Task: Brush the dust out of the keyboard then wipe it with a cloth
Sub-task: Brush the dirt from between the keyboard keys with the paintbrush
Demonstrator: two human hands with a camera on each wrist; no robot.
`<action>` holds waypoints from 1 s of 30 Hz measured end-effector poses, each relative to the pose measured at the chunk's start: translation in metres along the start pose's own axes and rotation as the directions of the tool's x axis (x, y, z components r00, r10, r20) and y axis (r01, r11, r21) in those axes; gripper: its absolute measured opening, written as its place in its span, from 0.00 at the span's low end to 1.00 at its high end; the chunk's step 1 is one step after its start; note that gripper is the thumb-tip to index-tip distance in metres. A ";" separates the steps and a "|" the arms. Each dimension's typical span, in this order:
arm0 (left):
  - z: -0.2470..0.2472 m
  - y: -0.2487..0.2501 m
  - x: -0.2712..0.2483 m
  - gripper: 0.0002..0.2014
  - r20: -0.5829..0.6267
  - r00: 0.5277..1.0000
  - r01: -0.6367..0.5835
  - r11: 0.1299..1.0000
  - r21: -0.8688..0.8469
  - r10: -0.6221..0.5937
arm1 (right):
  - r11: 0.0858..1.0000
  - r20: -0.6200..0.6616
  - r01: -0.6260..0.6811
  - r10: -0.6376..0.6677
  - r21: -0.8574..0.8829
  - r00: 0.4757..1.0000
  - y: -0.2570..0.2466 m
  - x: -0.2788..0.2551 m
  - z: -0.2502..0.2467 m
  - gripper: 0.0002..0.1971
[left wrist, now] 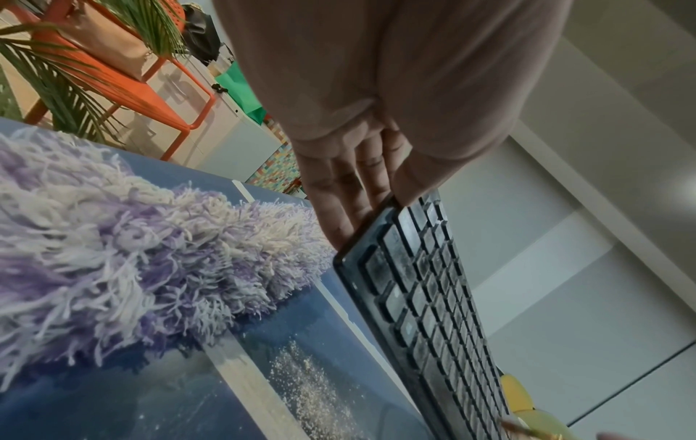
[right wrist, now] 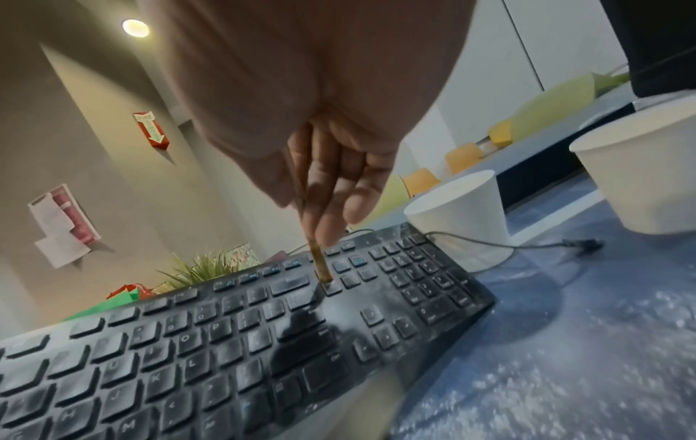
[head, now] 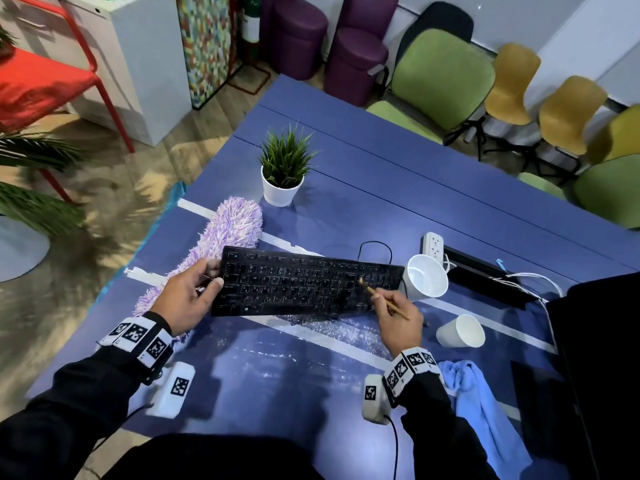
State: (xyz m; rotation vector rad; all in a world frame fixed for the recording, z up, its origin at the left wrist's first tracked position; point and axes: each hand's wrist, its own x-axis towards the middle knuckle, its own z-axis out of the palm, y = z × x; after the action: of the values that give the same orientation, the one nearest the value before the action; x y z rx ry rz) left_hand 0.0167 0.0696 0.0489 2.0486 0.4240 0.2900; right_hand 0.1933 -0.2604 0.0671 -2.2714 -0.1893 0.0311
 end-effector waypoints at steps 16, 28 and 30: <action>0.001 0.001 -0.002 0.17 -0.022 1.000 -0.014 1.000 -0.022 0.014 | 0.999 0.150 -0.045 0.046 -0.007 0.988 0.004 0.007 0.003 0.08; 0.002 -0.002 0.002 0.17 -0.034 0.999 0.009 0.998 -0.055 -0.011 | 0.994 0.167 -0.098 0.105 -0.052 0.980 0.023 0.010 0.000 0.11; 0.003 -0.003 0.003 0.14 -0.028 0.999 0.015 0.999 -0.049 -0.017 | 0.985 0.119 -0.150 0.159 -0.082 0.980 0.024 0.011 -0.003 0.07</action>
State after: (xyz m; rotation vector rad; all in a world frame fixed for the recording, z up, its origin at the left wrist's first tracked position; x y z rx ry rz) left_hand 0.0203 0.0702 0.0455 1.9944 0.4466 0.3172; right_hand 0.2077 -0.2766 0.0518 -2.3535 -0.0801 0.2521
